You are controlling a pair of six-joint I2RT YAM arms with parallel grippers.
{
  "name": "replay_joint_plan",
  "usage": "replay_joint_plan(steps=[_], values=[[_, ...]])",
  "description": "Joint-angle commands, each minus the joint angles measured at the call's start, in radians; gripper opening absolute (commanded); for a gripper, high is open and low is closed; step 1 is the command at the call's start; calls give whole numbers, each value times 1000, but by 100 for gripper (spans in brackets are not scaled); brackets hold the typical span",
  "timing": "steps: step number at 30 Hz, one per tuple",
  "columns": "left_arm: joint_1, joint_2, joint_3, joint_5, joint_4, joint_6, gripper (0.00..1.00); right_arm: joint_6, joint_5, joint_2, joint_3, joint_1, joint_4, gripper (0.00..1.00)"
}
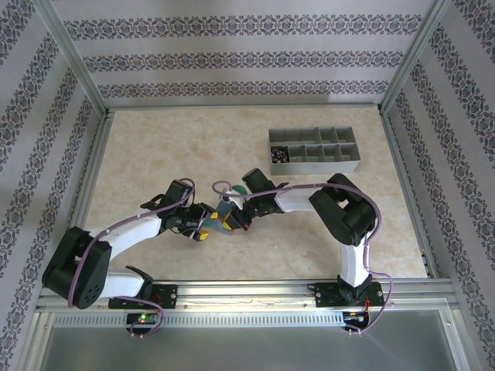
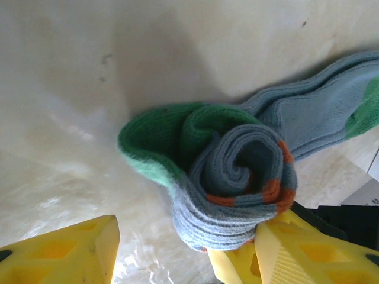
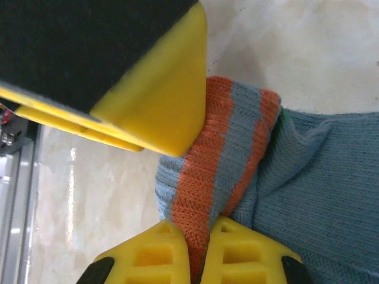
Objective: Roll the socks
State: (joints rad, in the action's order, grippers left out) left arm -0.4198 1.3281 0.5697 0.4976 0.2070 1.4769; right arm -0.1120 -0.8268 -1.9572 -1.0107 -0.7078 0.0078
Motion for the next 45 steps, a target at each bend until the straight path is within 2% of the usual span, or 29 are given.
replay_joint_plan(steps=[1,6,10,12,13,16,18,19,22,25,28,30,32,36,40,43,45], values=[[-16,37,42,3,-68,-47,61,20,105,-121,27,27,-281,0],[-31,104,67,-3,-97,-69,61,17,103,-163,-27,30,-344,0],[-42,146,70,-2,-54,-81,50,39,95,-188,-55,43,-358,0],[-44,159,64,-2,-7,-87,40,40,98,-189,-65,44,-358,0],[-43,161,60,-4,25,-87,31,36,105,-186,-69,45,-358,0],[-44,133,38,-17,137,-64,1,-11,139,-165,-90,32,-376,0],[-44,83,18,-35,218,-35,0,-71,189,-138,-110,7,-390,0],[-43,52,4,-43,252,-9,0,-110,227,-109,-115,-13,-386,3],[-52,-51,-50,-52,305,94,0,-209,369,29,-58,-82,-285,27],[-61,-96,-43,-80,366,151,0,-244,566,231,70,-165,-104,44],[-67,-71,14,-117,429,155,0,-276,756,383,155,-285,-30,51],[-68,-36,35,-111,433,163,0,-304,889,431,215,-382,24,58],[-69,3,47,-98,424,165,0,-340,1013,425,237,-479,52,59],[-68,53,64,-85,405,159,0,-432,1222,314,197,-601,107,60],[-67,81,78,-73,401,148,0,-510,1296,215,120,-636,119,59],[-65,85,76,-68,390,149,0,-536,1294,153,86,-640,115,57],[-63,83,76,-64,386,149,0,-541,1330,92,63,-631,110,53]])
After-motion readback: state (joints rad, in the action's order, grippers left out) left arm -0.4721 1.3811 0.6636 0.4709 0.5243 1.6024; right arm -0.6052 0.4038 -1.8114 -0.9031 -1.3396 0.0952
